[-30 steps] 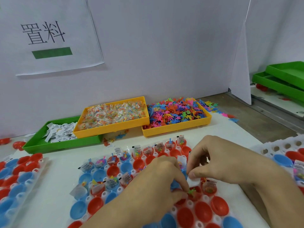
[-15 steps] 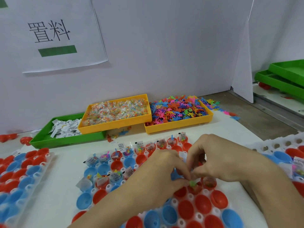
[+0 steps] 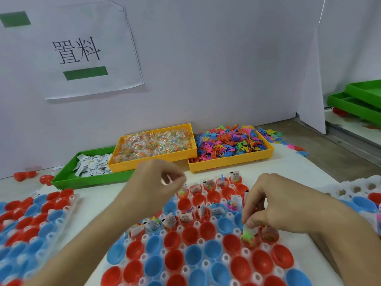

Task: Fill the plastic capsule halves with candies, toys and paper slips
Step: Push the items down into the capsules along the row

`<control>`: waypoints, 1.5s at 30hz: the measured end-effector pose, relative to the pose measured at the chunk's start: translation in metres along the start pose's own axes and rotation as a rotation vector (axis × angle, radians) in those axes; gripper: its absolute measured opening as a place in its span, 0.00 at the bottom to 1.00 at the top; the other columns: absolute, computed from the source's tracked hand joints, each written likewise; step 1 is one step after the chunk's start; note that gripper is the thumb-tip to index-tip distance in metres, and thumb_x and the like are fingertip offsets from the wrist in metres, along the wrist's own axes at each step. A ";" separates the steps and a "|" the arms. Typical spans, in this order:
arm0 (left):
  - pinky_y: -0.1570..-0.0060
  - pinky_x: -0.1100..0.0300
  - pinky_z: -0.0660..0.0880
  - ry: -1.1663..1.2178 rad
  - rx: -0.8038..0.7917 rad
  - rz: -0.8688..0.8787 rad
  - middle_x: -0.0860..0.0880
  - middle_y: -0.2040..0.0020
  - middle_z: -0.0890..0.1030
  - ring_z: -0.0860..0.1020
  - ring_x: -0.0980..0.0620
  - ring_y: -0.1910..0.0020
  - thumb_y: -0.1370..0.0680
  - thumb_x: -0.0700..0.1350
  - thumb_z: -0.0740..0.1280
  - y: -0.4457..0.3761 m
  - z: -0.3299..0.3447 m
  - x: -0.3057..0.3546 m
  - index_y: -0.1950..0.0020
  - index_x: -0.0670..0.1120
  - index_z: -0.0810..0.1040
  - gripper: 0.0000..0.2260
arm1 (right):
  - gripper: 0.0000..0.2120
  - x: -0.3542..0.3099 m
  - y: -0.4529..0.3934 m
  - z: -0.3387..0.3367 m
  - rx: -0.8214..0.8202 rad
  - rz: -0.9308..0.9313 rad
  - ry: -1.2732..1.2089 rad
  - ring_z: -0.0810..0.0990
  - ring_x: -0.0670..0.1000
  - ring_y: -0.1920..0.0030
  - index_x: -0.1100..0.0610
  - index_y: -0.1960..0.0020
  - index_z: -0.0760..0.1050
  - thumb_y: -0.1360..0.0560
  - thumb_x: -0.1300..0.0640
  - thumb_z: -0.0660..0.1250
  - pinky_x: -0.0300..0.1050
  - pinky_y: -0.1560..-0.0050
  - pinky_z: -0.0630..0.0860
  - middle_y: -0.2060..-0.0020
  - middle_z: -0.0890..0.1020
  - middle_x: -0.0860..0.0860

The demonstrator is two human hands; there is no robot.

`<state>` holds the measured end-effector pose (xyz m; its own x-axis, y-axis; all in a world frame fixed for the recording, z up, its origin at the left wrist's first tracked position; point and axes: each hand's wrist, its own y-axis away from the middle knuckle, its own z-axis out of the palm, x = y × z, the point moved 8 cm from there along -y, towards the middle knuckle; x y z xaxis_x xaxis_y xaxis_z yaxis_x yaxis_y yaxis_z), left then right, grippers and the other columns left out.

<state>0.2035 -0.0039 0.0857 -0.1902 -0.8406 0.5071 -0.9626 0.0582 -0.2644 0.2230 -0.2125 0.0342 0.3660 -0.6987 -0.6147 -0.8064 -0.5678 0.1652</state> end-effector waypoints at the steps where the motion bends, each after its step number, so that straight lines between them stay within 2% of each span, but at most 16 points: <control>1: 0.64 0.74 0.70 -0.038 0.045 -0.059 0.59 0.67 0.81 0.77 0.61 0.65 0.24 0.44 0.71 -0.005 -0.009 -0.014 0.58 0.52 0.85 0.05 | 0.09 0.000 0.000 -0.001 0.011 -0.006 0.002 0.81 0.38 0.63 0.41 0.64 0.85 0.30 0.54 0.78 0.36 0.60 0.77 0.68 0.83 0.36; 4: 0.68 0.73 0.69 -0.146 0.087 -0.211 0.56 0.66 0.81 0.77 0.60 0.65 0.23 0.42 0.70 -0.014 -0.023 -0.052 0.59 0.47 0.85 0.06 | 0.08 0.002 0.000 -0.004 0.046 -0.032 -0.013 0.80 0.37 0.62 0.38 0.63 0.85 0.30 0.52 0.78 0.34 0.61 0.75 0.67 0.82 0.34; 5: 0.68 0.71 0.70 -0.180 0.060 -0.256 0.51 0.65 0.83 0.79 0.55 0.64 0.22 0.43 0.69 -0.016 -0.022 -0.062 0.60 0.44 0.84 0.08 | 0.08 0.002 0.000 -0.005 0.055 -0.038 -0.022 0.80 0.38 0.62 0.37 0.62 0.85 0.29 0.51 0.77 0.33 0.62 0.75 0.66 0.82 0.34; 7: 0.61 0.58 0.74 -0.240 -0.026 -0.318 0.40 0.59 0.84 0.81 0.45 0.61 0.21 0.44 0.68 -0.020 -0.015 -0.076 0.61 0.40 0.83 0.12 | 0.07 0.004 -0.001 -0.006 0.077 -0.050 -0.046 0.80 0.40 0.63 0.36 0.59 0.85 0.29 0.50 0.76 0.34 0.63 0.76 0.65 0.83 0.37; 8: 0.60 0.56 0.75 -0.261 -0.064 -0.340 0.38 0.57 0.85 0.81 0.44 0.60 0.21 0.45 0.68 -0.021 -0.010 -0.081 0.61 0.40 0.83 0.13 | 0.07 0.005 -0.002 -0.007 0.091 -0.055 -0.051 0.80 0.41 0.63 0.35 0.58 0.84 0.28 0.49 0.76 0.35 0.62 0.77 0.64 0.84 0.38; 10: 0.59 0.56 0.78 -0.271 -0.117 -0.380 0.40 0.56 0.85 0.83 0.45 0.58 0.21 0.47 0.68 -0.023 -0.004 -0.086 0.56 0.39 0.85 0.13 | 0.07 0.008 -0.004 -0.010 0.120 -0.065 -0.039 0.80 0.41 0.62 0.33 0.56 0.84 0.27 0.48 0.74 0.38 0.58 0.79 0.63 0.84 0.39; 11: 0.63 0.58 0.78 -0.259 -0.135 -0.400 0.41 0.57 0.86 0.83 0.47 0.60 0.21 0.48 0.68 -0.023 -0.001 -0.089 0.55 0.39 0.85 0.13 | 0.08 0.009 -0.004 -0.010 0.131 -0.068 -0.032 0.80 0.41 0.61 0.33 0.56 0.83 0.27 0.47 0.74 0.39 0.57 0.79 0.62 0.84 0.40; 13: 0.73 0.66 0.72 -0.232 -0.156 -0.433 0.46 0.62 0.85 0.80 0.53 0.67 0.22 0.49 0.70 -0.022 0.003 -0.091 0.55 0.41 0.86 0.12 | 0.08 0.011 -0.005 -0.011 0.151 -0.073 -0.026 0.80 0.41 0.60 0.32 0.56 0.83 0.27 0.47 0.74 0.38 0.58 0.77 0.61 0.84 0.39; 15: 0.73 0.67 0.70 -0.210 -0.163 -0.452 0.48 0.59 0.85 0.79 0.57 0.65 0.24 0.49 0.72 -0.022 0.006 -0.092 0.55 0.44 0.86 0.09 | 0.06 0.014 -0.007 -0.012 0.173 -0.070 -0.017 0.79 0.40 0.59 0.33 0.56 0.83 0.27 0.46 0.74 0.35 0.60 0.75 0.60 0.82 0.35; 17: 0.70 0.66 0.69 -0.186 -0.161 -0.467 0.49 0.55 0.84 0.79 0.55 0.61 0.24 0.48 0.73 -0.021 0.008 -0.092 0.56 0.45 0.86 0.07 | 0.05 0.017 -0.007 -0.013 0.196 -0.070 -0.018 0.79 0.40 0.59 0.35 0.56 0.84 0.27 0.46 0.74 0.35 0.59 0.75 0.60 0.80 0.33; 21: 0.75 0.69 0.68 -0.164 -0.083 -0.433 0.52 0.62 0.82 0.81 0.53 0.63 0.24 0.48 0.72 -0.020 -0.001 -0.085 0.62 0.50 0.82 0.07 | 0.04 0.016 -0.007 -0.016 0.227 -0.090 -0.005 0.78 0.40 0.57 0.36 0.55 0.84 0.27 0.46 0.73 0.35 0.55 0.75 0.59 0.79 0.31; 29: 0.69 0.68 0.65 -0.219 0.040 -0.328 0.50 0.59 0.83 0.75 0.59 0.65 0.22 0.45 0.71 -0.018 -0.017 -0.062 0.61 0.48 0.81 0.07 | 0.05 0.020 -0.007 -0.018 0.236 -0.078 -0.014 0.78 0.41 0.57 0.37 0.57 0.84 0.26 0.47 0.72 0.36 0.56 0.77 0.60 0.80 0.33; 34: 0.69 0.68 0.64 -0.177 -0.020 -0.314 0.55 0.66 0.76 0.72 0.61 0.66 0.22 0.46 0.71 -0.016 -0.004 -0.060 0.61 0.49 0.82 0.07 | 0.05 0.020 -0.009 -0.019 0.246 -0.073 0.005 0.79 0.41 0.57 0.36 0.57 0.83 0.26 0.47 0.72 0.35 0.56 0.76 0.62 0.82 0.38; 38: 0.67 0.66 0.66 -0.216 -0.055 -0.304 0.52 0.60 0.80 0.75 0.57 0.61 0.22 0.47 0.71 -0.014 0.009 -0.059 0.56 0.46 0.85 0.06 | 0.05 0.021 -0.009 -0.018 0.246 -0.069 -0.002 0.79 0.41 0.57 0.36 0.57 0.83 0.26 0.47 0.72 0.33 0.59 0.75 0.61 0.83 0.39; 41: 0.60 0.63 0.67 -0.238 -0.044 -0.291 0.51 0.53 0.82 0.74 0.55 0.57 0.22 0.47 0.70 -0.012 0.013 -0.056 0.55 0.46 0.85 0.06 | 0.06 0.020 -0.008 -0.018 0.248 -0.075 -0.006 0.79 0.41 0.57 0.36 0.57 0.83 0.26 0.48 0.72 0.33 0.58 0.75 0.61 0.82 0.38; 45: 0.55 0.62 0.70 -0.243 -0.033 -0.285 0.52 0.52 0.82 0.75 0.55 0.54 0.23 0.47 0.70 -0.009 0.018 -0.055 0.56 0.47 0.84 0.05 | 0.08 0.021 -0.007 -0.021 0.260 -0.076 0.000 0.79 0.40 0.57 0.35 0.57 0.83 0.25 0.49 0.72 0.31 0.57 0.73 0.61 0.81 0.34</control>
<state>0.2258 0.0318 0.0456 0.1337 -0.9287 0.3458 -0.9768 -0.1824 -0.1121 0.2460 -0.2323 0.0360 0.4303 -0.6583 -0.6177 -0.8687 -0.4880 -0.0850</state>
